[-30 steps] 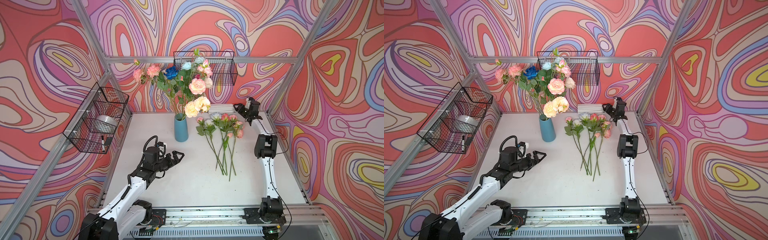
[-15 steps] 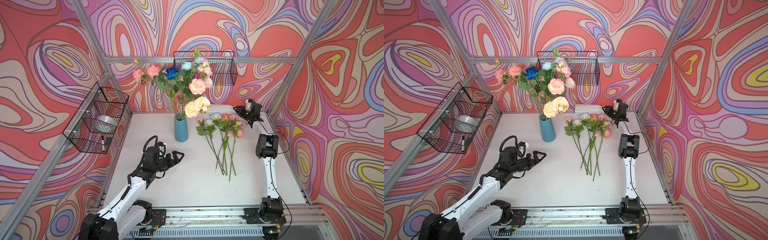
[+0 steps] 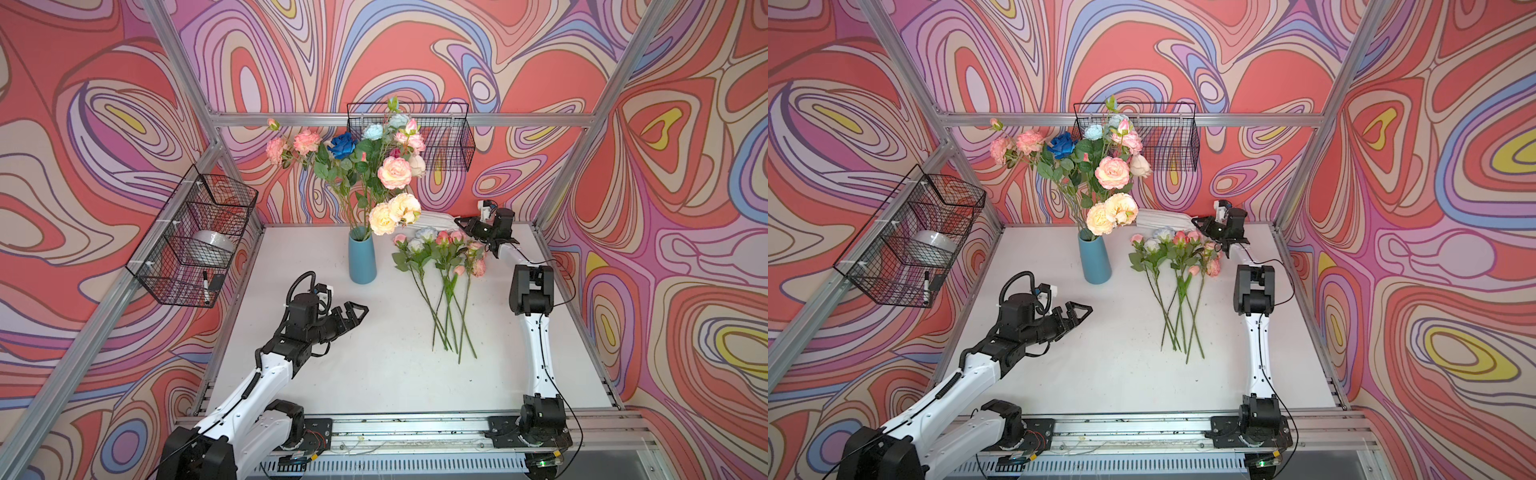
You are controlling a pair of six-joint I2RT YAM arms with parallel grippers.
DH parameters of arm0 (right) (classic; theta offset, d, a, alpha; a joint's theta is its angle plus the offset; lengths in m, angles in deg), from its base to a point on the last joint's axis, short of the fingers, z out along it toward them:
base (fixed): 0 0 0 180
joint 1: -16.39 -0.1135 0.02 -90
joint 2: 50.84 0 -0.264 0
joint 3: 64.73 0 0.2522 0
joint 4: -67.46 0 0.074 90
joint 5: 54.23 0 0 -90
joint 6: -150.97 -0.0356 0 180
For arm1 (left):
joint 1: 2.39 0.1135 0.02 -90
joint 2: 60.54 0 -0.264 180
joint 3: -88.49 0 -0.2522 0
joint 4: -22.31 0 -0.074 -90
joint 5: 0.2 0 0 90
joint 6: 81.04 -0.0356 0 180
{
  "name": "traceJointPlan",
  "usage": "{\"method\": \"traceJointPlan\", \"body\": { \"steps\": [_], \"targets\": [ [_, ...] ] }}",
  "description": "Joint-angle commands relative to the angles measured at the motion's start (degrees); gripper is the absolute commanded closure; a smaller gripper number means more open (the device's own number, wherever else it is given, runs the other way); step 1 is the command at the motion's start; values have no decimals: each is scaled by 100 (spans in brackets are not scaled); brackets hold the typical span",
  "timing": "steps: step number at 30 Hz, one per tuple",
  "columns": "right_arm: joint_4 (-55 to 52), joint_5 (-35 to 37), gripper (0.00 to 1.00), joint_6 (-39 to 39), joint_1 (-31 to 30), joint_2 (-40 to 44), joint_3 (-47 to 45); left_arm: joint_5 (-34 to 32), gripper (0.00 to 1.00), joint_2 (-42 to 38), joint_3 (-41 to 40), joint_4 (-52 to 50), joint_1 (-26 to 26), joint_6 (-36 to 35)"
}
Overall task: Arrange flowers in a vase
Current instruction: Pick up the vase from the top-center of the table.
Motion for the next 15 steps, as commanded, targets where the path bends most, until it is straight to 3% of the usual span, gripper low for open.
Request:
{"method": "traceJointPlan", "body": {
  "steps": [1,6,15],
  "targets": [
    [73,179,100,262,-147,552,-231,-3,6,-83,-15,38,-37,-23],
    [322,890,100,456,-237,1482,-1124,-16,6,-213,37,-76,-33,2],
    [-852,2130,100,1324,-592,2992,-1582,-109,6,-763,155,-479,-57,55]
  ]
}}
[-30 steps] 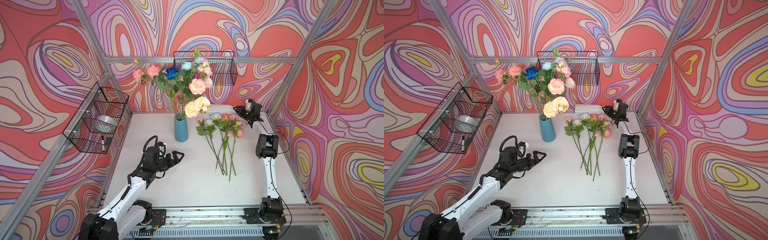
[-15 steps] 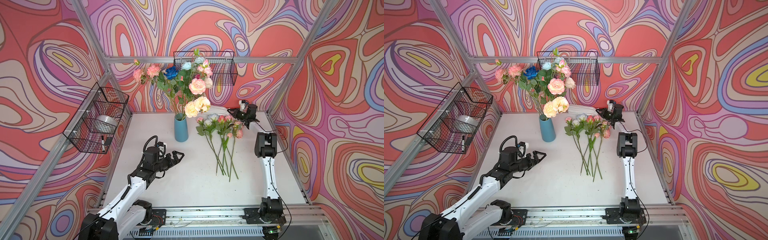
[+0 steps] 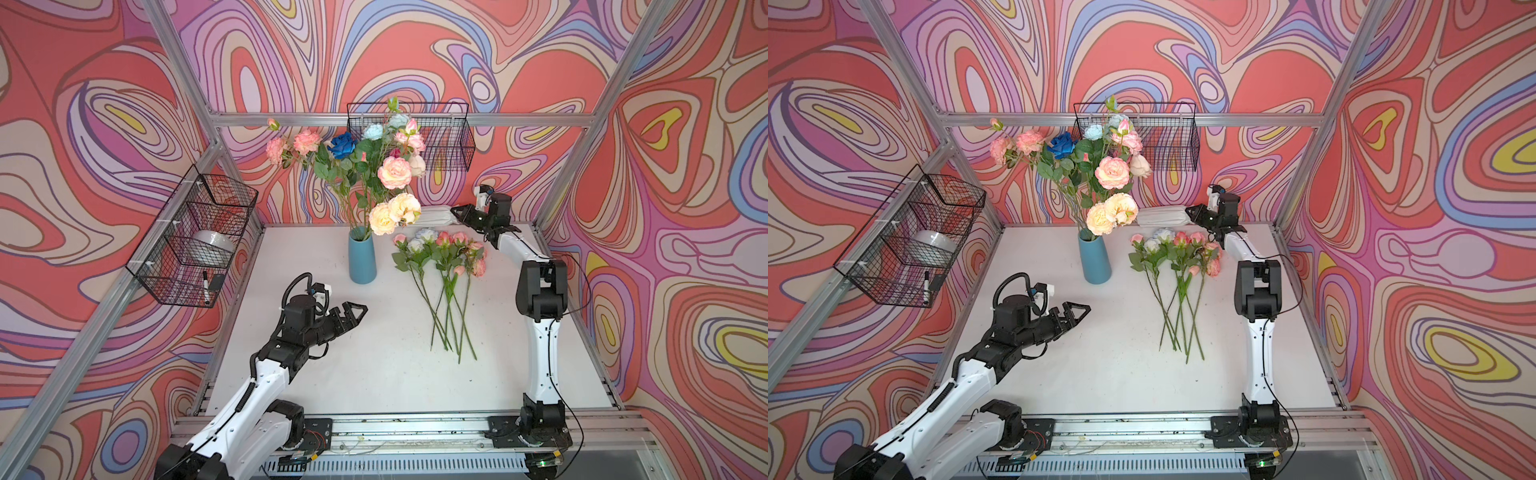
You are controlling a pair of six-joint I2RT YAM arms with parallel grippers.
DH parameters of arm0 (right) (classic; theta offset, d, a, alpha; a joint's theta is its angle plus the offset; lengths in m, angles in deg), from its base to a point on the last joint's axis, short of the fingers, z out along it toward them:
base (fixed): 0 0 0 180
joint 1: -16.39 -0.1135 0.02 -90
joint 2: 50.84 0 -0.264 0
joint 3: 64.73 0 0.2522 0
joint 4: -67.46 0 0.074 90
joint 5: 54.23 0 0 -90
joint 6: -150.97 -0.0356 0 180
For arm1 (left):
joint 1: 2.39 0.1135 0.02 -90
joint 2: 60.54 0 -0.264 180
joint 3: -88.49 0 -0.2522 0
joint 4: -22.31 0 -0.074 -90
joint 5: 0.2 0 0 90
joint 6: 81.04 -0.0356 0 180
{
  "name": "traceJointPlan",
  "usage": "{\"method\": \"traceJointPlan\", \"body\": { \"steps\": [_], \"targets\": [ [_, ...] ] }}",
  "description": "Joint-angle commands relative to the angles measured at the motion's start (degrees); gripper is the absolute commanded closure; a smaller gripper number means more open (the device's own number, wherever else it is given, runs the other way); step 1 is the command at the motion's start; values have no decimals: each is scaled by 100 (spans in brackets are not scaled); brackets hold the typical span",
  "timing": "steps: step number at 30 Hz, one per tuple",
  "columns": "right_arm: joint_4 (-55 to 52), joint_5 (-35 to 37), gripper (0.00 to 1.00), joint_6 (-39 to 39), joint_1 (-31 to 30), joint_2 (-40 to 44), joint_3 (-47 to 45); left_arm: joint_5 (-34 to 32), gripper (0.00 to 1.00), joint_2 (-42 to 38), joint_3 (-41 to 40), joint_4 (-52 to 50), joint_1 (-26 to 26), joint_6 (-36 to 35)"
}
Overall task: Arrange flowers in a vase
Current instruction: Pick up the vase from the top-center of the table.
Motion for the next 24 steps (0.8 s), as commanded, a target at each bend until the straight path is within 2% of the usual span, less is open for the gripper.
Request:
{"method": "traceJointPlan", "body": {
  "steps": [1,6,14,18,24],
  "targets": [
    [-35,805,100,570,-91,901,-28,-124,6,-276,152,-330,-24,51],
    [-691,1248,100,866,-257,1675,-220,-180,6,-487,365,-525,-25,76],
    [-2534,2507,100,1338,-840,3133,-513,-289,6,-812,268,-734,-25,191],
    [-3643,3024,100,1426,-1340,3941,-579,-256,6,-912,320,-853,-24,99],
    [-5256,3985,100,1333,-2542,4890,-603,-256,6,-1086,453,-1154,-23,10]
  ]
}}
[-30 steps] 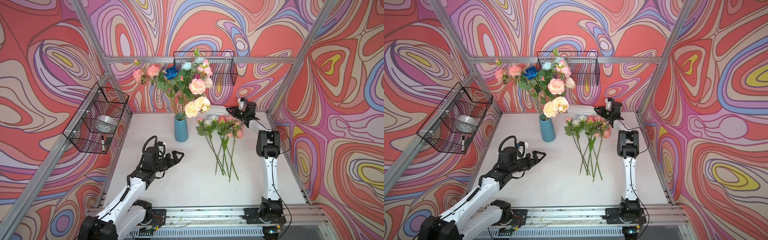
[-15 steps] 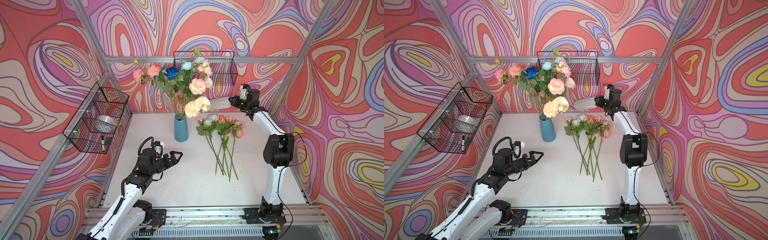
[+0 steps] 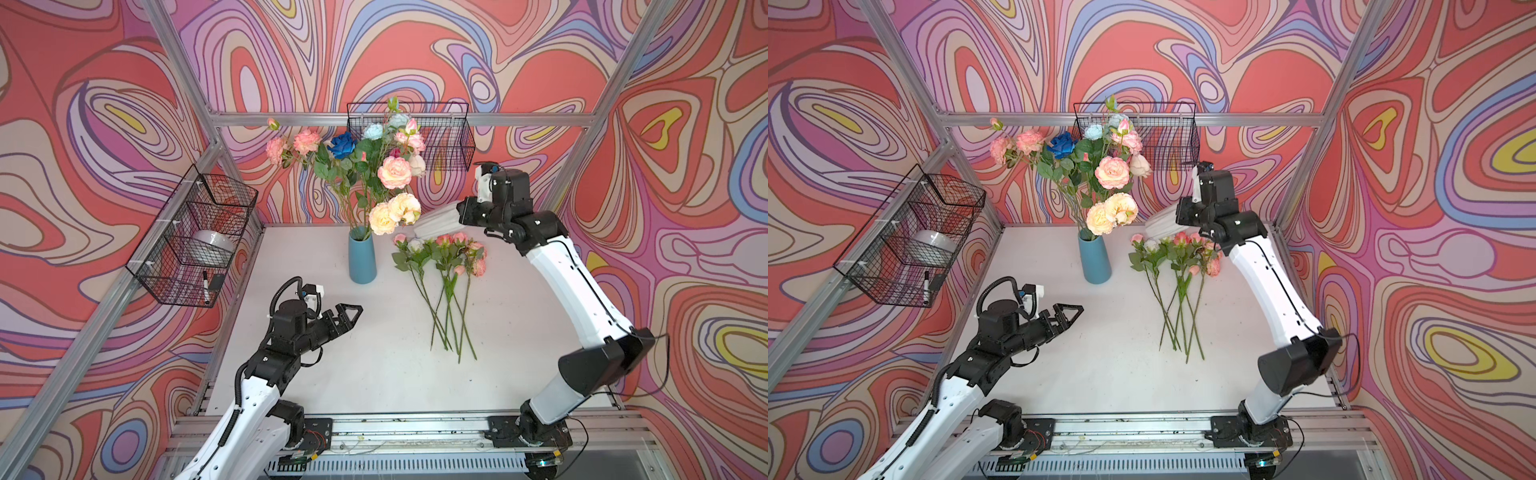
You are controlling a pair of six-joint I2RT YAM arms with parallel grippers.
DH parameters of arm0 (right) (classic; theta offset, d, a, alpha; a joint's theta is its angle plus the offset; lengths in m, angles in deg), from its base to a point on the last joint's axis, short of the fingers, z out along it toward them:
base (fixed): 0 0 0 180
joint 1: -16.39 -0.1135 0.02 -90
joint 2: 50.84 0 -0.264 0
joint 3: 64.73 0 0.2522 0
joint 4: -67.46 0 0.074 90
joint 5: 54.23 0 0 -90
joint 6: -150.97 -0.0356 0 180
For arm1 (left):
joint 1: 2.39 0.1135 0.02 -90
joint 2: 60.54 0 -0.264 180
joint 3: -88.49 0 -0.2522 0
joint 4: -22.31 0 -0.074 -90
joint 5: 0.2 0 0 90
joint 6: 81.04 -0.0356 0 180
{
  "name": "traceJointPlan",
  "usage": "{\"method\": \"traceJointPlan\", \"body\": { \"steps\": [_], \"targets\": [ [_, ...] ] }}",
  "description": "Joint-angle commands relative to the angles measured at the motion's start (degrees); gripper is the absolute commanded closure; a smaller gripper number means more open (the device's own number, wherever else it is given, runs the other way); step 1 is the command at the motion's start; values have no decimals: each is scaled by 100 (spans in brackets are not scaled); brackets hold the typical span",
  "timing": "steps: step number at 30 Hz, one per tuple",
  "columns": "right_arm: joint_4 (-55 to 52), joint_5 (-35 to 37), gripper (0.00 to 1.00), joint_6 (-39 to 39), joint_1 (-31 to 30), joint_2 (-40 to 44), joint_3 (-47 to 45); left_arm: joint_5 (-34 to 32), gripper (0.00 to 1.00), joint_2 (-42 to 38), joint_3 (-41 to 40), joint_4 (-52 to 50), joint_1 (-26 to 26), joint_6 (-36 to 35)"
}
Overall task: Arrange flowers in a vase
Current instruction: Pick up the vase from the top-center of the table, then place the vase at the bottom-center of the table.
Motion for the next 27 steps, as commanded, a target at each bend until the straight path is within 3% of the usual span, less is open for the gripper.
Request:
{"method": "traceJointPlan", "body": {
  "steps": [1,6,13,27],
  "targets": [
    [-815,702,100,-95,-598,563,67,-62,6,-181,208,-379,-20,-81],
    [-2246,1755,100,-403,-2022,637,419,-119,6,-447,239,-559,-9,-69],
    [-3700,2153,100,-824,-3469,-355,1389,-63,6,-641,318,-817,-14,-109],
    [-4607,1857,100,-730,-4304,-2113,2261,136,5,-999,411,-1194,-16,-179]
  ]
}}
